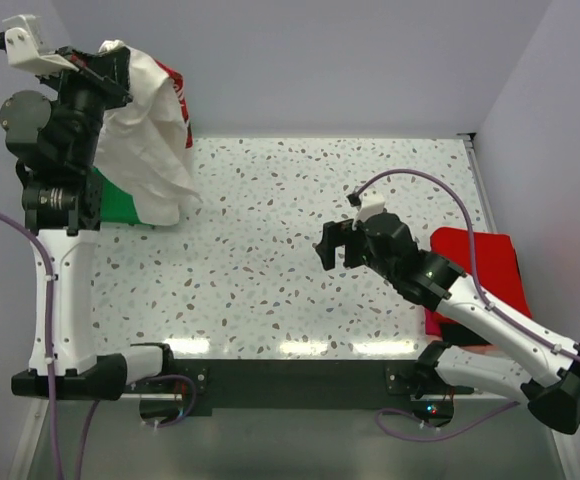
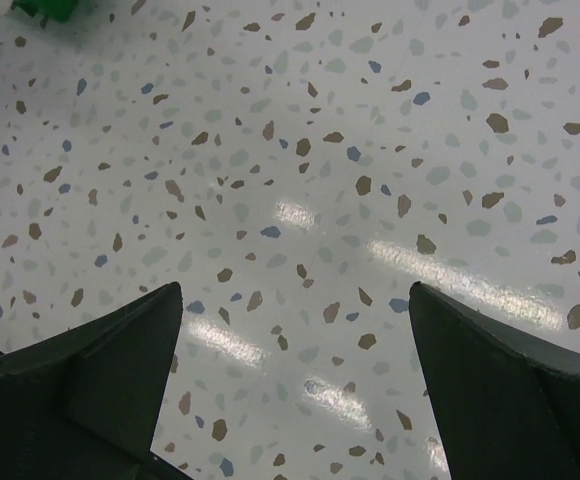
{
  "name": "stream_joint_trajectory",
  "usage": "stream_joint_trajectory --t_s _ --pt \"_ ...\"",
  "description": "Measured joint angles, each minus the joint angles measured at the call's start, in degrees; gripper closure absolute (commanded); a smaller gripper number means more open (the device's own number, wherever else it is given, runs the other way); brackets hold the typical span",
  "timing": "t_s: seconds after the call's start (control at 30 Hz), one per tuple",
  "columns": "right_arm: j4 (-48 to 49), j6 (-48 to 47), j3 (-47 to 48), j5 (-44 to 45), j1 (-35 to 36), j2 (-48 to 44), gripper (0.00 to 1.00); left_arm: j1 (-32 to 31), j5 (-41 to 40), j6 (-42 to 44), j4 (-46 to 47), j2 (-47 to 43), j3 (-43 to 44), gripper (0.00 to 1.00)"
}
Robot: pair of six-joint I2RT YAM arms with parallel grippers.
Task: Fold and stack the t-shirts
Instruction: Move the tshirt to the center of the board, then flatten the tshirt out
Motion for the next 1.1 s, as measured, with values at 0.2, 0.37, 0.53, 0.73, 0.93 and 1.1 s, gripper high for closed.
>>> stream_joint_trajectory --t_s 0.2,0.37,0.53,0.73,0.93,1.1 --pt "0.1 0.1 0.0 0.0 0.0 -3.4 0.01 -3.5 3.6 -2.2 3.3 -4.9 -5.9 1.00" --pt "0.4 0.5 0.0 0.0 0.0 -2.6 0.01 -6.2 6.8 -5.3 5.1 -1.6 -12.2 0.91" --pt "2.1 1.0 0.9 0.0 0.0 3.0 0.01 -8.3 11.3 -8.3 5.8 15.2 -13.4 0.65" --pt "5.1 1.8 6.7 0.3 0.0 17.7 0.02 -12.2 13.9 -9.7 -3.7 38.5 -8.9 0.48" --pt "7.4 2.6 16.4 0.7 0.0 33.9 0.12 -12.6 9.3 -10.1 -6.1 29.4 -20.1 0.46" --pt "8.3 4.1 27.4 0.8 -0.8 46.7 0.26 -12.3 5.0 -10.1 -3.3 12.2 -31.3 0.49"
